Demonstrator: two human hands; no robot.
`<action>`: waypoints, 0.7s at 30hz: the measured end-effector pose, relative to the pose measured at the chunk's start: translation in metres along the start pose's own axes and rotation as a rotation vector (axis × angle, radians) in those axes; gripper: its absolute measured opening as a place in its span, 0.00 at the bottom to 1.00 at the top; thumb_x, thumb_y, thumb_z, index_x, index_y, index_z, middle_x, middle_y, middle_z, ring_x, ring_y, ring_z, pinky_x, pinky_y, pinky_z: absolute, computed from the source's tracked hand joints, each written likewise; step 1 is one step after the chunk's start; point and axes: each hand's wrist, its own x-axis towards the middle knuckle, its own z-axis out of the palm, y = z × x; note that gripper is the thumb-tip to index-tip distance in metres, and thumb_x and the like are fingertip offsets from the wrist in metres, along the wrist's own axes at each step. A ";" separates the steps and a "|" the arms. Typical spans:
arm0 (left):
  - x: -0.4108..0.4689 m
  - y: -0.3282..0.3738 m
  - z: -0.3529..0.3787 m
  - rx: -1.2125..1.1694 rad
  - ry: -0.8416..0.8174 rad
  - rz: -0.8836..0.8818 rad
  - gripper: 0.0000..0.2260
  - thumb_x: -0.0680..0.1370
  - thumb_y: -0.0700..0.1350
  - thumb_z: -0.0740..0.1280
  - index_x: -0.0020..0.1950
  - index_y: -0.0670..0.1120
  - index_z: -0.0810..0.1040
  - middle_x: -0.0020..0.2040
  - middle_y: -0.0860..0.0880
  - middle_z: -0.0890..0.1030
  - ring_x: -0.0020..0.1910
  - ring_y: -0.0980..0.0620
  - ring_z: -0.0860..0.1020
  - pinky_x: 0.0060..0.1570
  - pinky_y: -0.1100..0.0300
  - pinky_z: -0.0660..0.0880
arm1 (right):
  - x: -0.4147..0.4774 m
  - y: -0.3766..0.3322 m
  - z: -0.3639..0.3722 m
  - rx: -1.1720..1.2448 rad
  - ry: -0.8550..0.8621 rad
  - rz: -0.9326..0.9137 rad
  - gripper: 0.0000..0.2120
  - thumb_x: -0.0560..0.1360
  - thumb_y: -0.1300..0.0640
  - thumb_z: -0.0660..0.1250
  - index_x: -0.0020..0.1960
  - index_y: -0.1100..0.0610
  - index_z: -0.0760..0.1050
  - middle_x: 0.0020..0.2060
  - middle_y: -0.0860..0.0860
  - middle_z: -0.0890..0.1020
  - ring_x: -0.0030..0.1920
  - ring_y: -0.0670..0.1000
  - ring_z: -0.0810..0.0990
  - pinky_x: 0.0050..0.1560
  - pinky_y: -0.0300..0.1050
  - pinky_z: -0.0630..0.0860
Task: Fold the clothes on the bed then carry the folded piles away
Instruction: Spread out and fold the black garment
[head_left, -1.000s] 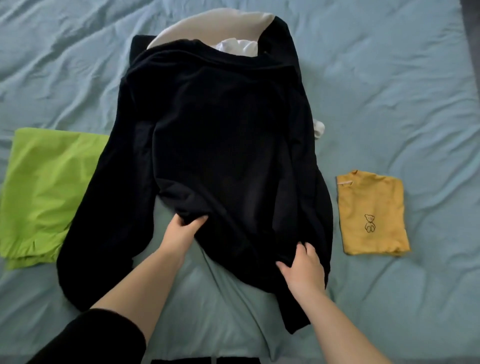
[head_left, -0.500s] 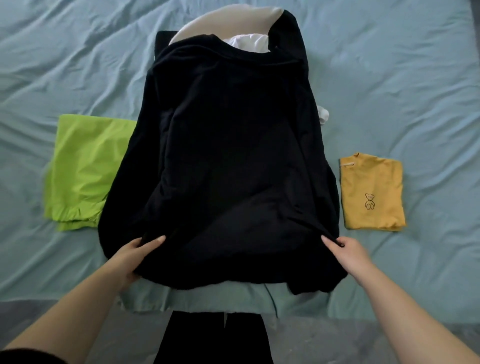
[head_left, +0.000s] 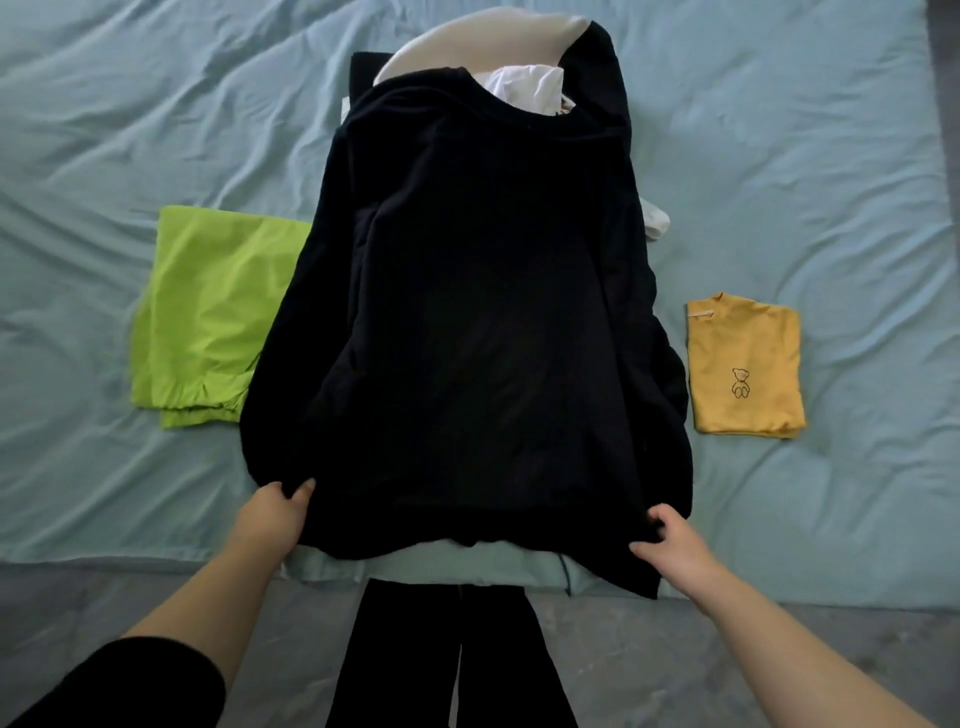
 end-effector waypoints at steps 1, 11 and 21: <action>0.001 0.000 0.003 -0.033 -0.035 0.000 0.24 0.78 0.54 0.65 0.64 0.35 0.74 0.59 0.36 0.78 0.58 0.37 0.76 0.55 0.51 0.72 | -0.005 0.000 0.002 0.037 -0.014 0.014 0.17 0.74 0.67 0.68 0.61 0.59 0.69 0.46 0.56 0.78 0.43 0.55 0.79 0.41 0.49 0.78; -0.050 -0.011 0.046 0.062 0.177 0.012 0.42 0.73 0.50 0.71 0.78 0.46 0.49 0.74 0.39 0.58 0.70 0.36 0.63 0.66 0.40 0.64 | -0.017 0.000 0.012 0.037 0.118 0.000 0.17 0.78 0.65 0.63 0.66 0.60 0.71 0.52 0.58 0.77 0.50 0.57 0.78 0.49 0.47 0.73; -0.157 0.097 0.224 -0.097 -0.128 0.401 0.35 0.73 0.62 0.67 0.76 0.53 0.58 0.77 0.52 0.57 0.69 0.52 0.68 0.64 0.53 0.71 | 0.054 0.028 -0.010 0.535 0.019 0.233 0.19 0.76 0.57 0.69 0.64 0.59 0.70 0.55 0.54 0.76 0.54 0.55 0.75 0.54 0.49 0.68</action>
